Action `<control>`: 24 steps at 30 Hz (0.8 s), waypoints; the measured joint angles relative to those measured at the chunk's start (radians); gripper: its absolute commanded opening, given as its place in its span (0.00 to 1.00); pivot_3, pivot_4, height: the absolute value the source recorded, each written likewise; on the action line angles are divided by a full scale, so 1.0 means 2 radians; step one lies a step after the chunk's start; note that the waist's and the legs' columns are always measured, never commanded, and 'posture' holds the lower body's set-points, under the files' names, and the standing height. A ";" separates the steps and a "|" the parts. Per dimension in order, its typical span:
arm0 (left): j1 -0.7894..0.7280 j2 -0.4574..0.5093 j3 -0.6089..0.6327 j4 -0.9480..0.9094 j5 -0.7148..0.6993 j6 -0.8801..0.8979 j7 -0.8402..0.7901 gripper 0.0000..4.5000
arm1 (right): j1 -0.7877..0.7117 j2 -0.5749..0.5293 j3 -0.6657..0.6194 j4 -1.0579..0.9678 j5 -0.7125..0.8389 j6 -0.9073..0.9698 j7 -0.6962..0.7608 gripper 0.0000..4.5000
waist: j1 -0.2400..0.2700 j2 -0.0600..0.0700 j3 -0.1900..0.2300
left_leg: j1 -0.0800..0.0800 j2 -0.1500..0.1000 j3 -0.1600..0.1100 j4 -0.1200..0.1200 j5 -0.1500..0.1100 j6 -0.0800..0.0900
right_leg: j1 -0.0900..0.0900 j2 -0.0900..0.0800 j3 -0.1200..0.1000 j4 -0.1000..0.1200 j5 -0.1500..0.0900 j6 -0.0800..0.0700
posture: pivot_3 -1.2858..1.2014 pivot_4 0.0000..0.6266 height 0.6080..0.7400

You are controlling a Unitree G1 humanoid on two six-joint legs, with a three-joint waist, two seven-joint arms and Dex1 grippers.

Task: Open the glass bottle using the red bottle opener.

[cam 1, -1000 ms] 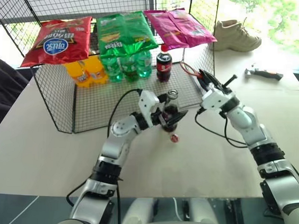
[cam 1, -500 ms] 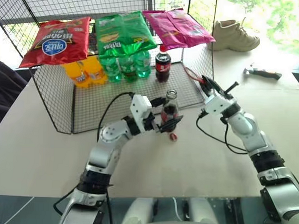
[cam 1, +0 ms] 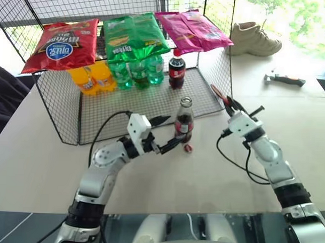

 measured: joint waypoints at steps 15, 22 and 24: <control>0.131 0.022 0.072 -0.033 0.010 -0.034 0.041 1.00 | 0.134 -0.018 -0.023 -0.164 0.210 0.280 0.174 0.56 | 0.003 0.000 0.000 | 0.001 0.000 0.000 0.001 -0.001 0.002 | 0.001 -0.001 -0.001 0.000 0.001 -0.001 | 0.52 0.24 0.94; 0.196 0.028 0.103 -0.036 0.008 -0.034 0.056 1.00 | 0.148 -0.035 -0.063 -0.166 0.226 0.299 0.188 0.98 | 0.004 0.000 0.000 | 0.001 0.000 0.000 0.000 -0.001 0.001 | 0.001 -0.002 -0.001 0.000 0.001 -0.001 | 0.52 0.24 0.94; 0.215 0.036 0.118 -0.037 0.008 -0.033 0.060 1.00 | 0.161 -0.045 -0.076 -0.166 0.245 0.309 0.211 0.98 | 0.005 0.000 0.000 | 0.001 0.000 0.000 0.000 -0.002 0.002 | 0.001 -0.002 -0.001 0.000 0.001 -0.001 | 0.52 0.24 0.94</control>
